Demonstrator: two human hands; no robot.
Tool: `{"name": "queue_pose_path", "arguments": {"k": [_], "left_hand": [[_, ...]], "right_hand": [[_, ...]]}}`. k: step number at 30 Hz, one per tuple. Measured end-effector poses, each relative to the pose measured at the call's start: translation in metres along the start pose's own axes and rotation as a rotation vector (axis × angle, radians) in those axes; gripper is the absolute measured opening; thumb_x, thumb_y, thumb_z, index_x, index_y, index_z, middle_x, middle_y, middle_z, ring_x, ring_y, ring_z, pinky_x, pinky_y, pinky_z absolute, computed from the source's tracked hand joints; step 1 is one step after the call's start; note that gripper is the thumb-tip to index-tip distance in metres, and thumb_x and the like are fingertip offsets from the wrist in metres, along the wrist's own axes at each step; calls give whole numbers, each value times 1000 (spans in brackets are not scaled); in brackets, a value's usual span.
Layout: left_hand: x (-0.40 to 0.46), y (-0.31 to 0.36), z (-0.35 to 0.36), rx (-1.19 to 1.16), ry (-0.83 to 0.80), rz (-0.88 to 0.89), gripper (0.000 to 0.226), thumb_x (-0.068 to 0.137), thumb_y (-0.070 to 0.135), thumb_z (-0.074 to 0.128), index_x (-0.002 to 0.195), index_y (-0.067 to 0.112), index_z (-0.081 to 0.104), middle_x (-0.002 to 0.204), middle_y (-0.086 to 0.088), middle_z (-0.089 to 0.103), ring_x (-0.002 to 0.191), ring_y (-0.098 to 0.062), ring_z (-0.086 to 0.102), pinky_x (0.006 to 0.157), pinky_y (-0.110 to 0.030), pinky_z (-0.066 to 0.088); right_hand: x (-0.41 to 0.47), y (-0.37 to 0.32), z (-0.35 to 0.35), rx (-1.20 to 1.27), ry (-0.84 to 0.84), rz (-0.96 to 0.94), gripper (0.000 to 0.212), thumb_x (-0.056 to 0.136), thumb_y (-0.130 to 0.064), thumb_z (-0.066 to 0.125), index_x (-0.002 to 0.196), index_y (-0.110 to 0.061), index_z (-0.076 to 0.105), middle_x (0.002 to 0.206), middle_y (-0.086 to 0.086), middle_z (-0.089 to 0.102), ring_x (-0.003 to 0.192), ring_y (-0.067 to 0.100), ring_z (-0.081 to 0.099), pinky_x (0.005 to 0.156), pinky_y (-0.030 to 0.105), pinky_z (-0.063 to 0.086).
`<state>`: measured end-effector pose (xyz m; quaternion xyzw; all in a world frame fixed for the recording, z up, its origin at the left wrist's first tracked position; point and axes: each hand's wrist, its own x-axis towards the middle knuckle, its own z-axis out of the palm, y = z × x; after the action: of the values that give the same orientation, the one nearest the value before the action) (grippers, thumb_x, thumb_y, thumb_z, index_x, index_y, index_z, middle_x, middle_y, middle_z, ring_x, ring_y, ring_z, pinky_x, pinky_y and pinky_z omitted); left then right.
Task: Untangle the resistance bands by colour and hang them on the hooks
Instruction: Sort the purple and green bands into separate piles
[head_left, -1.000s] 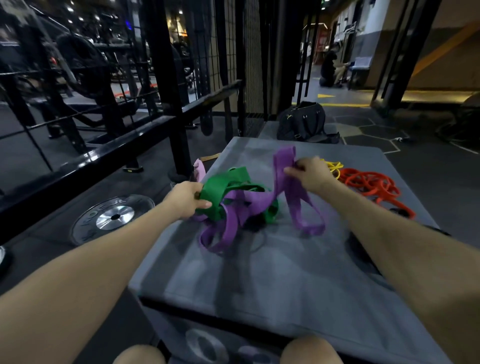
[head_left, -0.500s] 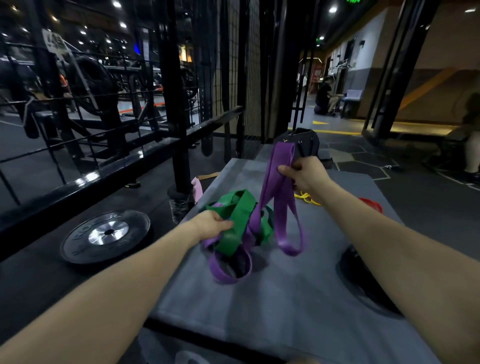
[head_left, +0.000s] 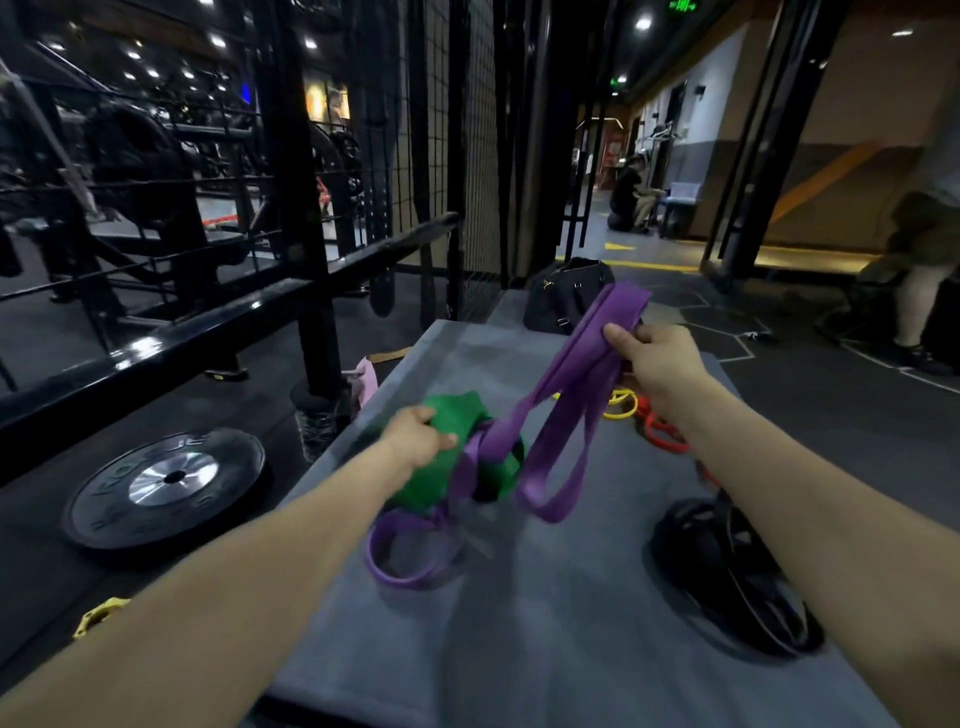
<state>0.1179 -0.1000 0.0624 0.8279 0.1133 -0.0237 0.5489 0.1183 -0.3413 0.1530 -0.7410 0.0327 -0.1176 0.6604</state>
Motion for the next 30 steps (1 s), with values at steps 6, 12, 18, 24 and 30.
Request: {"name": "queue_pose_path", "arguments": {"k": [6, 12, 18, 24, 30], "left_hand": [[-5, 40, -53, -214, 70, 48, 32, 85, -5, 58, 116, 4, 56, 100, -15, 64, 70, -24, 63, 70, -36, 56], [-15, 76, -71, -325, 59, 89, 51, 80, 2, 66, 129, 5, 50, 121, -18, 62, 105, -33, 62, 94, -48, 50], [-39, 113, -88, -502, 25, 168, 47, 84, 1, 61, 130, 4, 49, 112, -15, 64, 93, -28, 63, 86, -43, 53], [-60, 96, -76, -645, -39, 126, 24, 93, 1, 35, 98, 4, 59, 81, -9, 60, 70, -20, 56, 66, -31, 48], [-51, 74, -71, -613, -92, 149, 39, 93, -7, 24, 106, 14, 55, 87, -5, 65, 77, -18, 61, 70, -30, 51]], "right_hand": [[9, -15, 4, 60, 57, -20, 19, 92, -14, 57, 95, 4, 61, 69, 10, 58, 60, 22, 57, 60, 35, 56], [0, -55, 3, 88, 79, -92, 25, 92, -14, 56, 68, -9, 52, 70, 9, 55, 55, 18, 57, 39, 22, 52], [-5, -98, -4, 134, 127, -147, 19, 91, -17, 58, 89, 2, 61, 73, 9, 58, 73, 27, 62, 75, 48, 57], [-10, -70, 7, -164, 142, -161, 30, 88, -23, 63, 62, -9, 57, 69, 16, 61, 48, 22, 60, 51, 36, 55], [-6, -10, 45, -374, -17, -93, 34, 83, -27, 69, 64, -2, 56, 67, 14, 56, 66, 24, 53, 66, 45, 51]]}}
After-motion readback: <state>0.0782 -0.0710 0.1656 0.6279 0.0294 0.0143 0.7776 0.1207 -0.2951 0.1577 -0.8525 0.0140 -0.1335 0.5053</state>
